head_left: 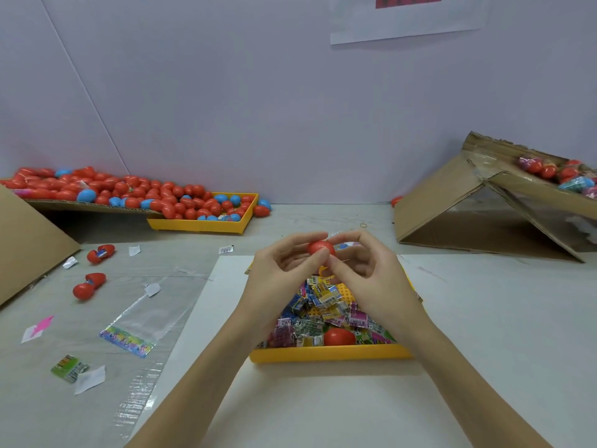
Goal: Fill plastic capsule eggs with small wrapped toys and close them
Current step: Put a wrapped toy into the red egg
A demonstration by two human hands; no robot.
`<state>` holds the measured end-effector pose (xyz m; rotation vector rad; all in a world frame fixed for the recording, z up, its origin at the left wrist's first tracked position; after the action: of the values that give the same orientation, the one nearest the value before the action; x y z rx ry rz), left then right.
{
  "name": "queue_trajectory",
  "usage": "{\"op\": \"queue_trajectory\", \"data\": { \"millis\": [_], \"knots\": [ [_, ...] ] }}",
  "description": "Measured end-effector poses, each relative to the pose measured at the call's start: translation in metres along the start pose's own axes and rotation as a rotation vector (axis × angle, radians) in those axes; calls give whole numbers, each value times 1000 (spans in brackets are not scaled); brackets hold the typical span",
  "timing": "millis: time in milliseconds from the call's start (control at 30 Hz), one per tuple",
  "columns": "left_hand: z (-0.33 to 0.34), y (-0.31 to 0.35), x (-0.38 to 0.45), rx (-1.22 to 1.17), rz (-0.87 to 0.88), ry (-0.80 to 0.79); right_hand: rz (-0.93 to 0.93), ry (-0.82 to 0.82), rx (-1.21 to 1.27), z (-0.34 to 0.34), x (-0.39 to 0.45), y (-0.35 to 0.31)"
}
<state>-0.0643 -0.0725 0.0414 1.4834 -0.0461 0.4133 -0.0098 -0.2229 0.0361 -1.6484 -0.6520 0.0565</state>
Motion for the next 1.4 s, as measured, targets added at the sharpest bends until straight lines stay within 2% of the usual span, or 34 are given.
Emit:
{"op": "queue_trajectory", "data": {
  "millis": [67, 167, 267, 333, 567, 700, 900, 1000, 1067, 1200, 1400],
  "knots": [
    [-10, 3, 1, 15, 26, 68, -35, -20, -134, 1, 0, 3],
    [-24, 3, 6, 16, 4, 160, -63, 2, -554, 2, 0, 10],
    [-33, 1, 7, -12, -33, 229, -12, -203, -912, 14, 1, 24],
    [-35, 1, 7, 11, -39, 224, 10, -256, -984, 17, 0, 27],
    [-32, -4, 9, -78, -79, 159, -1, -160, -808, 11, -1, 19],
    [-31, -12, 8, -19, -121, 155, -1, -68, -633, 5, -1, 12],
    [-16, -13, 1, 86, -145, 117, 215, 36, 21, -5, -3, 11],
    [-1, -10, -6, 168, -131, 28, 302, 80, 185, -5, -5, 12],
    [4, -10, -9, 237, -91, 3, 306, 95, 203, -4, -5, 11],
    [1, -7, -11, 290, -28, 66, 290, 96, 189, -1, -6, 9],
    [-6, -4, -9, 281, -45, 100, 262, 34, 205, 0, -4, 11]
  ]
}}
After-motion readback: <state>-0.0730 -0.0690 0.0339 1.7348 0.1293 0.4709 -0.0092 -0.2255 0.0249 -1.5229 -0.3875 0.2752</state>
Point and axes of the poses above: each hand's wrist, its own x-axis towards the middle knuckle, its own z-axis out of the palm, y = z × x, the point moved 5 cm from there along x, towards the middle knuckle, and after that the axes turned 6 degrees about -x, right-handed, at the moved point
